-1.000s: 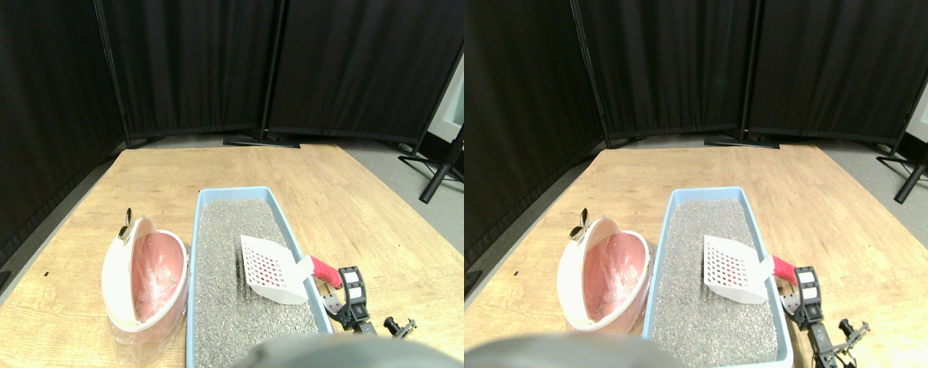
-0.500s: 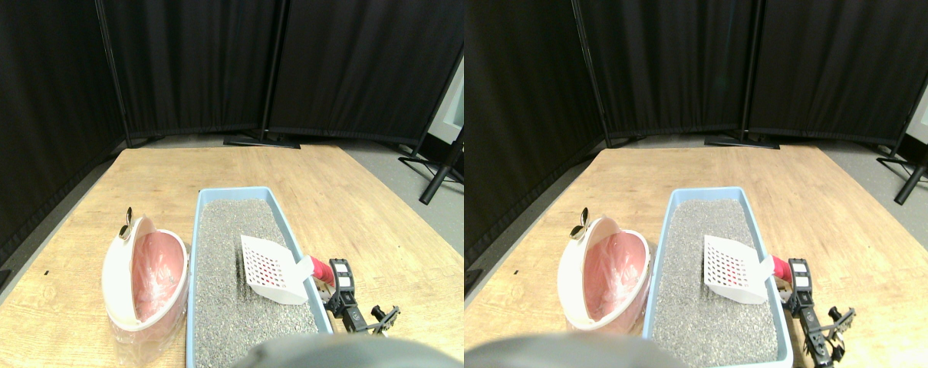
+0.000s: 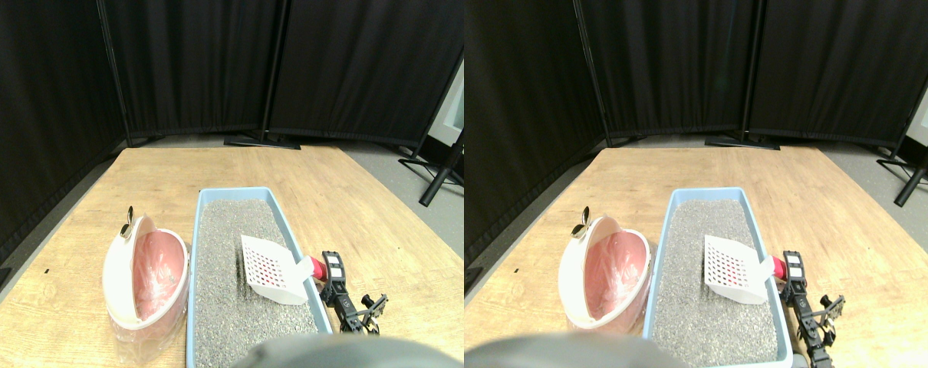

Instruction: Scoop (unimanual)

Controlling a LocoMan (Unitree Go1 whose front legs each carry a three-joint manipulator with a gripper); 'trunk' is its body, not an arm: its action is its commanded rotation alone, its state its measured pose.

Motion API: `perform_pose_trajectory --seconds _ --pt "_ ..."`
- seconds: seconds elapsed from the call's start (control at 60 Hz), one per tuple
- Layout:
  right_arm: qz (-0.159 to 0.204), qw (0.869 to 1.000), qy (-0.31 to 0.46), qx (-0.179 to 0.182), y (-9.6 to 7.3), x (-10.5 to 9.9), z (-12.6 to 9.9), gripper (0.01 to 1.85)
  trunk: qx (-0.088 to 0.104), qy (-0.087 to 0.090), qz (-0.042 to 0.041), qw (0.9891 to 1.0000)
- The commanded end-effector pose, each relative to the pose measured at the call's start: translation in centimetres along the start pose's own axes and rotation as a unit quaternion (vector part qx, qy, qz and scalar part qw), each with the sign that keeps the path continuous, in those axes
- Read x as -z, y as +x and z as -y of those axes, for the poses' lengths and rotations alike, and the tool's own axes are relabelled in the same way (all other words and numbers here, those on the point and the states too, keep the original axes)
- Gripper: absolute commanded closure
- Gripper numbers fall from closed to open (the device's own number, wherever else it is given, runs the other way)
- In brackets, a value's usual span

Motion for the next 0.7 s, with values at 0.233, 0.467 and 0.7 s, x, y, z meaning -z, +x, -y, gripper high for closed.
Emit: perform_pose_trajectory --seconds 0.233,0.467,0.7 --pt "0.006 1.0 -0.008 -0.002 0.7 -0.5 0.0 0.97 -0.004 0.0 -0.0056 1.0" --pt "-0.007 1.0 0.005 0.006 1.1 -0.3 0.2 0.95 -0.005 0.001 -0.005 1.0" --pt "-0.016 1.0 0.022 0.013 1.6 -0.1 0.5 1.0 -0.006 0.001 -0.0047 1.0"
